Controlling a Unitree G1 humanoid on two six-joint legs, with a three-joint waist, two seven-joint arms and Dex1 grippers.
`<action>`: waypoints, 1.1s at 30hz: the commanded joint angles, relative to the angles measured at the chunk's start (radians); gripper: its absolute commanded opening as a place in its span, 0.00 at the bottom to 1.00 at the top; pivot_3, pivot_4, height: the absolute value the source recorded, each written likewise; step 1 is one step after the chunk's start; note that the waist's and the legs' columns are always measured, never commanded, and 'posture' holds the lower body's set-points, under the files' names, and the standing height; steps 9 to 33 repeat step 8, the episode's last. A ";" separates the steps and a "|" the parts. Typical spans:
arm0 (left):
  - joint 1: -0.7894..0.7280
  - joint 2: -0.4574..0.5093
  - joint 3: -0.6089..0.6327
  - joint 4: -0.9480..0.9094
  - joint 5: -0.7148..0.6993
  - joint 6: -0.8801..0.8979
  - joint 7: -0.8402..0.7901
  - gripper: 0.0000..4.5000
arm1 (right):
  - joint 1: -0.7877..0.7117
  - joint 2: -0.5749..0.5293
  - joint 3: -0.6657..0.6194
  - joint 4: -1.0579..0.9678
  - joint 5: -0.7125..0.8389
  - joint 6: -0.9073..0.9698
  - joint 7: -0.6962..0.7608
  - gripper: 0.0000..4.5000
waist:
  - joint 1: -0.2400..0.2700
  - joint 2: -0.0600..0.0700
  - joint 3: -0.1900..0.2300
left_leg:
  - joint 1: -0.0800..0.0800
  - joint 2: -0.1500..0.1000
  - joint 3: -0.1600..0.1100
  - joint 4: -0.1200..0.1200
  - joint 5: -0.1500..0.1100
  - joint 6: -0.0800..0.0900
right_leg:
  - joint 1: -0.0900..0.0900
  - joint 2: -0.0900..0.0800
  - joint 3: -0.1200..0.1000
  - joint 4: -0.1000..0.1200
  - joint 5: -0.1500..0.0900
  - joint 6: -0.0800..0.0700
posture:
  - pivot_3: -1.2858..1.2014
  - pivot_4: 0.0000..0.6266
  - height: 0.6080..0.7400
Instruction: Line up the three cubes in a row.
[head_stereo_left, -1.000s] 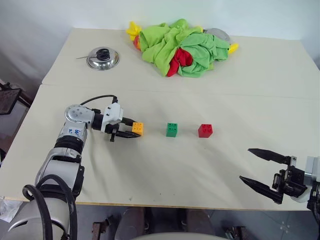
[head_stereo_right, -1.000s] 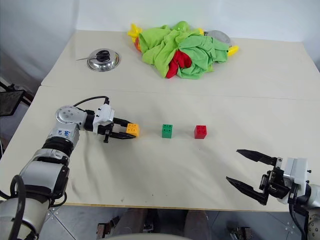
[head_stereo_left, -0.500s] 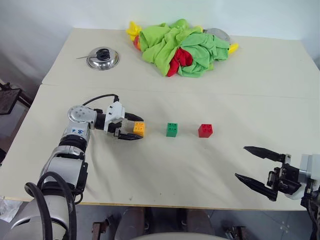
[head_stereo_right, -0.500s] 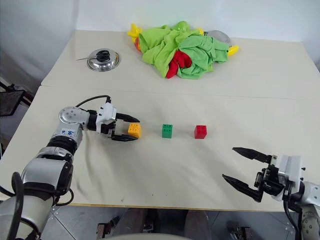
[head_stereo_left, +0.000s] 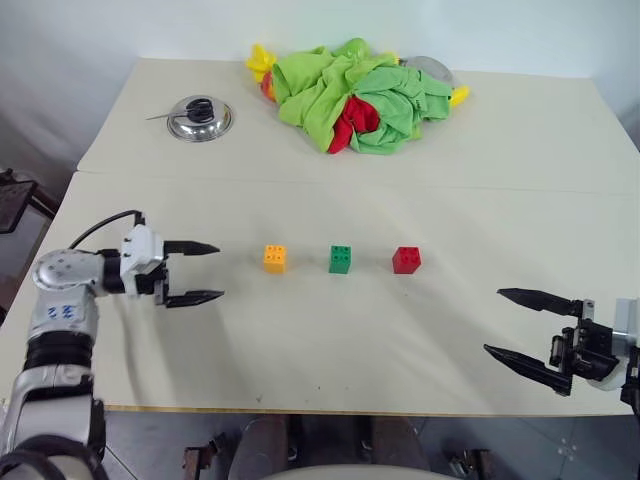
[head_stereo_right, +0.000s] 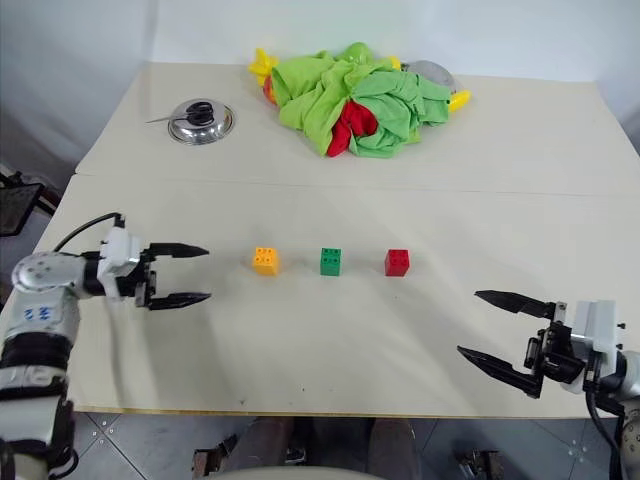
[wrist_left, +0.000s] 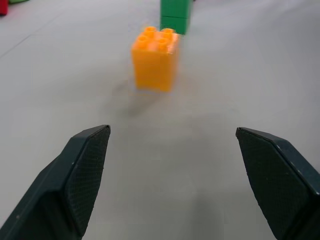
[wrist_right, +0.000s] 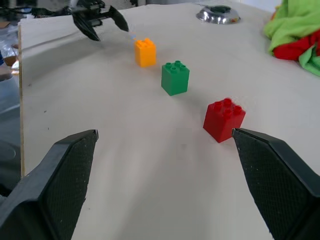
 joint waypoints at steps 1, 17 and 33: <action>0.091 0.007 0.097 -0.169 -0.086 0.087 0.100 0.95 | -0.029 -0.011 -0.030 0.040 0.009 -0.034 0.033 1.00 | 0.003 0.000 0.000 | 0.000 0.000 0.000 0.000 0.000 0.000 | 0.000 0.000 0.000 0.000 0.000 0.000 | 0.52 0.24 1.00; 0.224 -0.009 0.185 -0.283 -0.139 0.155 0.205 0.95 | -0.078 0.026 -0.004 0.083 0.012 -0.052 0.037 1.00 | -0.001 0.000 0.000 | 0.001 0.000 0.000 0.000 0.000 -0.001 | 0.000 -0.001 -0.001 0.000 0.000 0.000 | 0.52 0.24 1.00; 0.224 -0.009 0.185 -0.283 -0.139 0.155 0.205 0.95 | -0.078 0.026 -0.004 0.083 0.012 -0.052 0.037 1.00 | -0.001 0.000 0.000 | 0.001 0.000 0.000 0.000 0.000 -0.001 | 0.000 -0.001 -0.001 0.000 0.000 0.000 | 0.52 0.24 1.00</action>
